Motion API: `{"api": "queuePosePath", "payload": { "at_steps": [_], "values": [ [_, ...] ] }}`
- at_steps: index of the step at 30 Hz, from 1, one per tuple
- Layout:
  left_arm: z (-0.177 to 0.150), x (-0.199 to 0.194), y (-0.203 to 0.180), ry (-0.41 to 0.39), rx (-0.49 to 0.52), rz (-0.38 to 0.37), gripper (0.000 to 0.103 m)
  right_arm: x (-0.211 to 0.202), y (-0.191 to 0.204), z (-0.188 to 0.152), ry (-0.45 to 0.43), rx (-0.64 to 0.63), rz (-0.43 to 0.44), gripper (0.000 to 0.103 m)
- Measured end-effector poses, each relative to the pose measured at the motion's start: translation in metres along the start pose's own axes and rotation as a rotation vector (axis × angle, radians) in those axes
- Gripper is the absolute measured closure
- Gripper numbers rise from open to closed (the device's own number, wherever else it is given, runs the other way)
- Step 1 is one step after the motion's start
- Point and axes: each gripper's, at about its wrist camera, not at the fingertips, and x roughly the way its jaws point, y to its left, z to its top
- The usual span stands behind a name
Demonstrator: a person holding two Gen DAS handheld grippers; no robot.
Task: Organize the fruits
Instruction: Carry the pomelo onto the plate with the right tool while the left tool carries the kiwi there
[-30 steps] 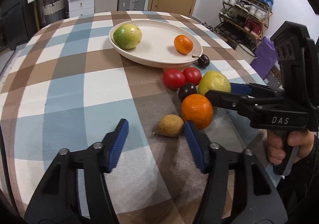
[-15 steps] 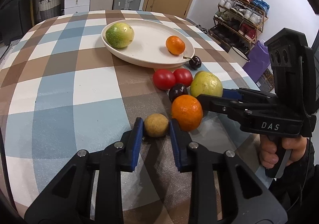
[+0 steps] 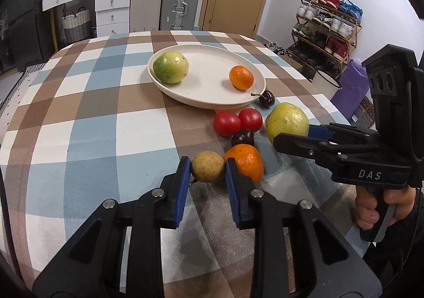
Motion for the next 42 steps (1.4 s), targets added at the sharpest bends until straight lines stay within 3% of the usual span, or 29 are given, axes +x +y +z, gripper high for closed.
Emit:
{"api": "queuePosePath", "payload": {
  "at_steps": [20, 42],
  "values": [
    [0.025, -0.019, -0.003, -0.099, -0.011, 0.07, 0.079, -0.025, 0.0, 0.014, -0.075, -0.017, 0.025, 0.054],
    [0.074, 0.011, -0.012, -0.137, 0.02, 0.085, 0.079, -0.019, -0.014, 0.048, -0.103, -0.038, 0.013, 0.054]
  ]
}}
